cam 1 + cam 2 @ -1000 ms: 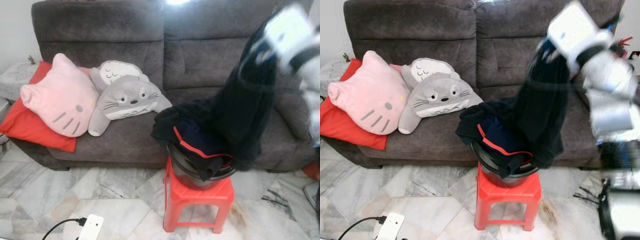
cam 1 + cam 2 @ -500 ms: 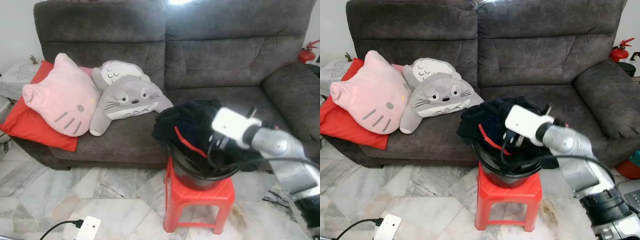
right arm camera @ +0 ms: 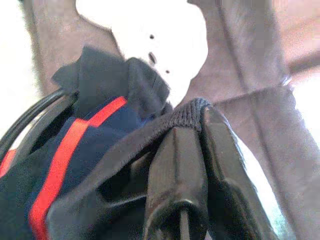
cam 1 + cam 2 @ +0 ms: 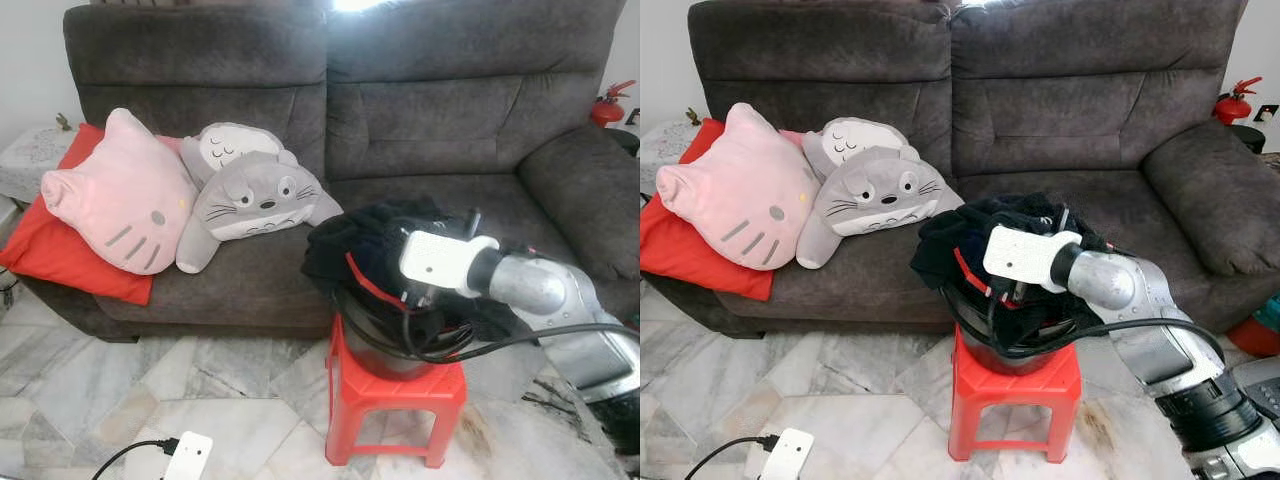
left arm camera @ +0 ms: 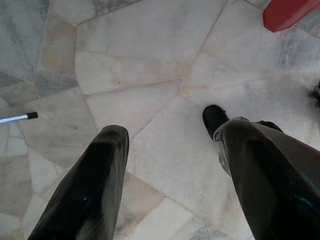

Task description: Hang hanger

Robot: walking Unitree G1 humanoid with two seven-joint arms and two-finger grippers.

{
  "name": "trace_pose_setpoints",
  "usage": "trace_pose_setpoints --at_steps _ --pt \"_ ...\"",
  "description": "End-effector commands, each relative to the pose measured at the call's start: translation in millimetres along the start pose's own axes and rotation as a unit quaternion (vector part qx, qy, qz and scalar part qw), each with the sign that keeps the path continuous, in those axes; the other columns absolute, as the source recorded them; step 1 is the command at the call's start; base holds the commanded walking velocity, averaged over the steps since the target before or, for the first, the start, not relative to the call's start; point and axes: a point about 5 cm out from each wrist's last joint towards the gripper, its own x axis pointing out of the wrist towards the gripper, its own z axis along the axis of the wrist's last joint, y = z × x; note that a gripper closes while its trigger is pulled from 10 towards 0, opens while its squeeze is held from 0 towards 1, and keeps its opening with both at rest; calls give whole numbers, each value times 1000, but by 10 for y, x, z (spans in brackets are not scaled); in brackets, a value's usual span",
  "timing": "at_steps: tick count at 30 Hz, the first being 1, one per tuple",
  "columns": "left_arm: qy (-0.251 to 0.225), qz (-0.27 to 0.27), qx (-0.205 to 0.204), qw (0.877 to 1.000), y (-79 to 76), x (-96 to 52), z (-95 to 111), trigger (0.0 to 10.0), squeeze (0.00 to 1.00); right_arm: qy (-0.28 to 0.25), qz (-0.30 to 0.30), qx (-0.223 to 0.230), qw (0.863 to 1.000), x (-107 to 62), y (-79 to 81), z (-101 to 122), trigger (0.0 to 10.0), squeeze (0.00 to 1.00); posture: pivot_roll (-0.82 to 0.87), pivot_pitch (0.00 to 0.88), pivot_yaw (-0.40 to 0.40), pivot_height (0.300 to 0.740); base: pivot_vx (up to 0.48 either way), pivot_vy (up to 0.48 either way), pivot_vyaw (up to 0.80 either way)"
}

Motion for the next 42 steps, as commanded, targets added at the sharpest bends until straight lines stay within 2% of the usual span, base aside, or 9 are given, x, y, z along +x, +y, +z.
trace_pose_setpoints --at_steps 1,10,18,19,21,23,24,35,42 --pt "10 6 7 1000 47 -6 -36 10000 0 -25 -14 -34 999 47 -41 89 10000 0 -237 0 49 727 0 0 0" --pt "12 15 5 1000 223 -27 -75 10000 0 0 29 -14 1000 92 99 -47 10000 0 -234 0 47 727 0 0 0" --pt "16 12 7 1000 162 -30 -119 10000 0 28 59 0 998 89 280 -223 10000 63 -234 0 46 727 0 0 0" --pt "16 11 7 1000 136 -29 -124 10000 0 29 58 0 998 92 295 -235 10000 247 -234 0 46 727 0 0 0" --pt "17 10 8 1000 114 -28 -127 10000 0 30 57 3 998 97 300 -242 10000 416 -231 0 47 727 0 0 0" --pt "17 9 8 1000 92 -26 -128 10000 0 30 53 6 998 104 299 -247 10000 753 -231 0 48 727 0 0 0" --pt "17 8 8 1000 85 -26 -128 10000 0 29 52 8 998 106 300 -247 10000 816 -231 0 48 727 0 0 0" --pt "20 13 10 1000 149 -38 -163 10000 0 -7 13 -6 1000 129 182 -124 10000 839 -233 0 49 727 0 0 0" --pt "24 16 8 1000 228 -52 -196 10000 0 -7 22 -13 1000 96 123 -95 10000 945 -233 0 49 727 0 0 0"
